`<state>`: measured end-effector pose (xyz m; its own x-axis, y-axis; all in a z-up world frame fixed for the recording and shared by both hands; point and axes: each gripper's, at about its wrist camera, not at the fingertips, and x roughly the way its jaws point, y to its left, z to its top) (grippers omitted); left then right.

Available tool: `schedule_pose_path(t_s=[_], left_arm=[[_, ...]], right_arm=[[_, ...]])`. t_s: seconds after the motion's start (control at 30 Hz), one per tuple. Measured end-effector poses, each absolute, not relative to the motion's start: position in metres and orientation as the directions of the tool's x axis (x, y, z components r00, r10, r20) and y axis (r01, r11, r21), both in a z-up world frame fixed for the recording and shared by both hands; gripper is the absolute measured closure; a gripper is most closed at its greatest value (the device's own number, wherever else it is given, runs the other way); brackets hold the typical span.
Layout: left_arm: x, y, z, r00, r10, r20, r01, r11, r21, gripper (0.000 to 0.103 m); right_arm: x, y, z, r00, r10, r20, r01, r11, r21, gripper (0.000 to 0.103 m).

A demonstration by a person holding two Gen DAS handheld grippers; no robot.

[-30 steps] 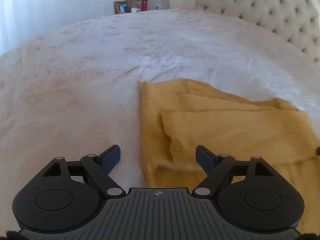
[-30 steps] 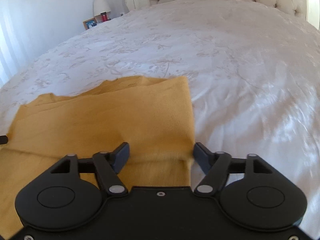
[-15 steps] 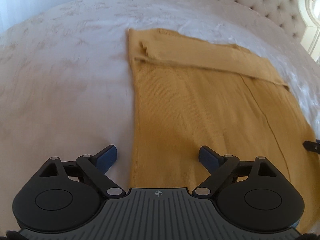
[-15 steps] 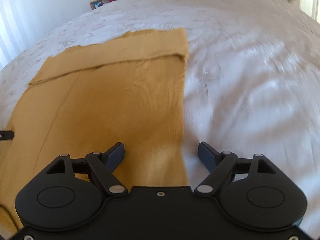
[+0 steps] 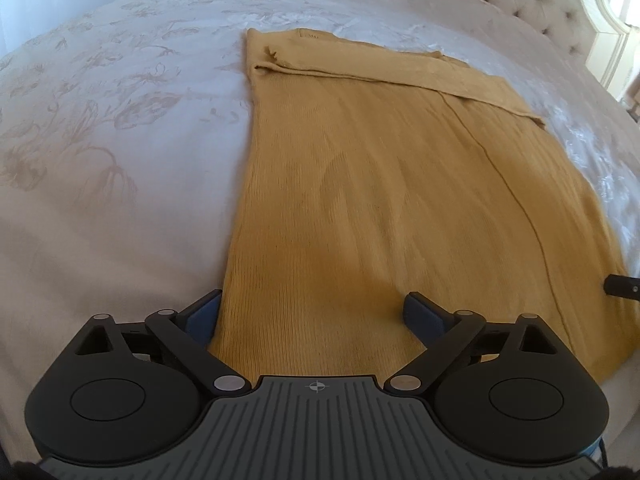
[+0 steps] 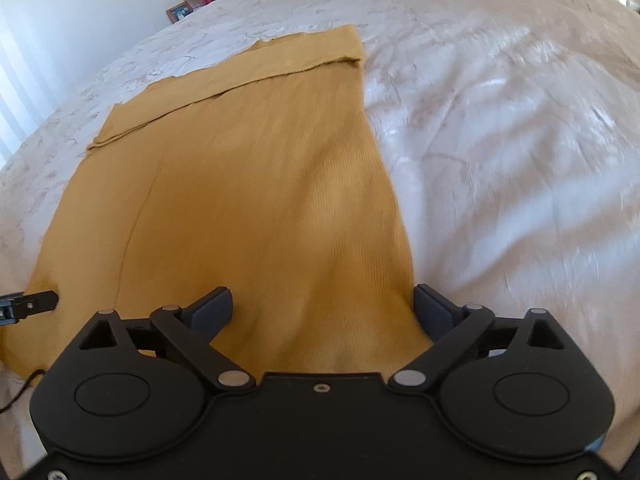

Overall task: Fold small clothes
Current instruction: 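Move both tools to the sweater hem and lower them onto it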

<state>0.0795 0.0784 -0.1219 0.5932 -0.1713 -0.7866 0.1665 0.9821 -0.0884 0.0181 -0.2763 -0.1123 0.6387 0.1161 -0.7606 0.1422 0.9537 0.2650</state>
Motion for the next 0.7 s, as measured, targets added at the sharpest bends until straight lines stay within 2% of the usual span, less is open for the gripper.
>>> schedule_pose_path(t_s=[0.13,0.23,0.43,0.5,0.7], left_arm=[[0.07,0.078,-0.123,0.584,-0.179,-0.792,0.168,0.981,-0.098,0.007],[0.064,0.075,-0.125,0.58,-0.179,-0.795,0.181,0.979,-0.089,0.007],[0.057,0.075,-0.126,0.586,-0.199,-0.786,0.18,0.977,-0.113,0.005],[0.056,0.075,-0.127,0.581,-0.219,-0.784,0.198,0.972,-0.124,0.001],[0.057,0.07,-0.128,0.575,-0.209,-0.791,0.213,0.972,-0.102,0.001]], right_arm=[[0.007,-0.277,-0.113,0.642,0.14,-0.754,0.149,0.942,0.302,0.006],[0.002,-0.275,-0.115,0.647,0.157,-0.746,0.136,0.939,0.315,0.001],[0.0,-0.267,-0.117,0.649,0.136,-0.749,0.119,0.954,0.277,0.001],[-0.001,-0.267,-0.118,0.651,0.135,-0.747,0.117,0.954,0.274,0.001],[-0.003,-0.274,-0.118,0.666,0.164,-0.727,0.134,0.934,0.332,0.0]])
